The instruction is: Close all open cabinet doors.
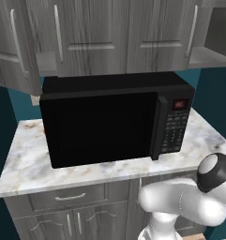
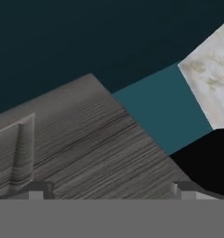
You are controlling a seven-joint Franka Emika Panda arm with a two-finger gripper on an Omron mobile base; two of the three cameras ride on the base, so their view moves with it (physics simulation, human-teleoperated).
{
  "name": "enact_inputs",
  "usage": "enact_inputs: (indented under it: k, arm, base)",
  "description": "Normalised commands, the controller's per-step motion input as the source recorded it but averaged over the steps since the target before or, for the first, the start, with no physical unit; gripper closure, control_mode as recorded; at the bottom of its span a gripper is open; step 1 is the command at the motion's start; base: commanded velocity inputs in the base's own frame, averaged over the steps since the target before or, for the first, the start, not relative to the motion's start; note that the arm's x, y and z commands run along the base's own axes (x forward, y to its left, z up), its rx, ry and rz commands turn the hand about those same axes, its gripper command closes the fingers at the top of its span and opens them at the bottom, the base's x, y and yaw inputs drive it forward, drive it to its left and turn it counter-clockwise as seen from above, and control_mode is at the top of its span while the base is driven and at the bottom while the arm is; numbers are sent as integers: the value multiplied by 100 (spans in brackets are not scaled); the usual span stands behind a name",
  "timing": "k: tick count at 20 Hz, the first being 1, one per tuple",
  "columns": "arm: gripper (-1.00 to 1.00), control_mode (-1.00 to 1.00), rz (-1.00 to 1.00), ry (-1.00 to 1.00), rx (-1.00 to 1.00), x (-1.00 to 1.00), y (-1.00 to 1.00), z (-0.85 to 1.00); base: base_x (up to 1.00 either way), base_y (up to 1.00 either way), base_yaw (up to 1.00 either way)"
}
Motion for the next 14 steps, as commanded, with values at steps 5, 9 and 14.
enact_inputs:
  k: [5,9,14]
  arm:
    - [-100,-100,8,0,3,50,-4,0]
    - [-100,-100,7,0,1,51,0,0]
    - [-100,-100,1,-7,0,28,35,-18]
  base:
    - [0,0,0]
    - [0,0,0]
    - [0,0,0]
